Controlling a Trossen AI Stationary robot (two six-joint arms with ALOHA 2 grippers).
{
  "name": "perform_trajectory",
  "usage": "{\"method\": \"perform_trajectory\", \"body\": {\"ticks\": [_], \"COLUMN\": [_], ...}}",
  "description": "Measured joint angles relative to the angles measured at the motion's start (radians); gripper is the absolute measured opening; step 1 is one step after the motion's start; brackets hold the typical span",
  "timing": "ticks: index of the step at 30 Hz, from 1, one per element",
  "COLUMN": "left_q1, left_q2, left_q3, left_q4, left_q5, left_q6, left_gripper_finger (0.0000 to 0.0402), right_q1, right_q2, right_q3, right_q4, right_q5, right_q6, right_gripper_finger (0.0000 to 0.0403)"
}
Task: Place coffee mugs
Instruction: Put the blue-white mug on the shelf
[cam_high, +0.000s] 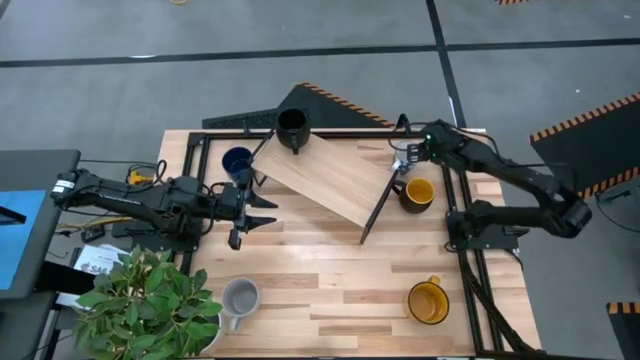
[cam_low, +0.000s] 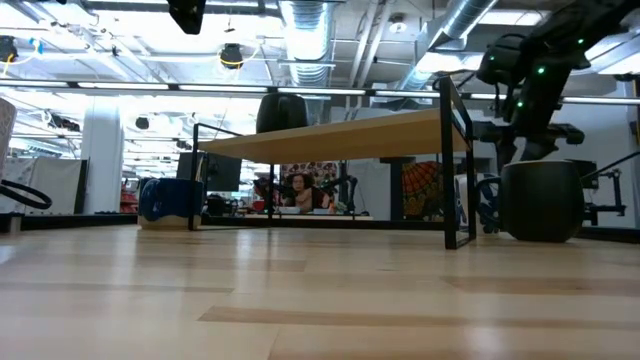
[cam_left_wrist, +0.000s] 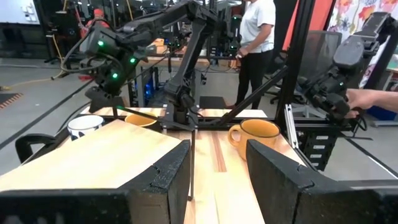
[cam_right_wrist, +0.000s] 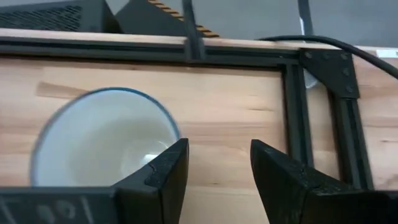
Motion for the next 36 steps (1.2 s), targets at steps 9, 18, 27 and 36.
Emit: {"method": "perform_trajectory", "body": {"ticks": [9, 18, 27, 36], "left_q1": [0.000, 0.000, 0.000, 0.000], "left_q2": [0.000, 0.000, 0.000, 0.000], "left_q3": [0.000, 0.000, 0.000, 0.001], "left_q4": [0.000, -0.010, -0.008, -0.008], "left_q5": [-0.001, -0.002, -0.002, -0.003], "left_q6": [0.000, -0.001, -0.007, -0.003], "left_gripper_finger": [0.0140, 0.0140, 0.0140, 0.0140], "right_q1": [0.007, 0.008, 0.008, 0.018], "right_q2": [0.032, 0.131, 0.180, 0.067], "right_q3": [0.002, 0.002, 0.024, 0.247], "right_q4": [0.081, 0.082, 0.078, -0.053], "right_q5": [-0.081, -0.082, -0.081, -0.056], "right_q6": [0.057, 0.102, 0.045, 0.016], "right_gripper_finger": [0.0185, 0.0169, 0.0073, 0.0047]}}
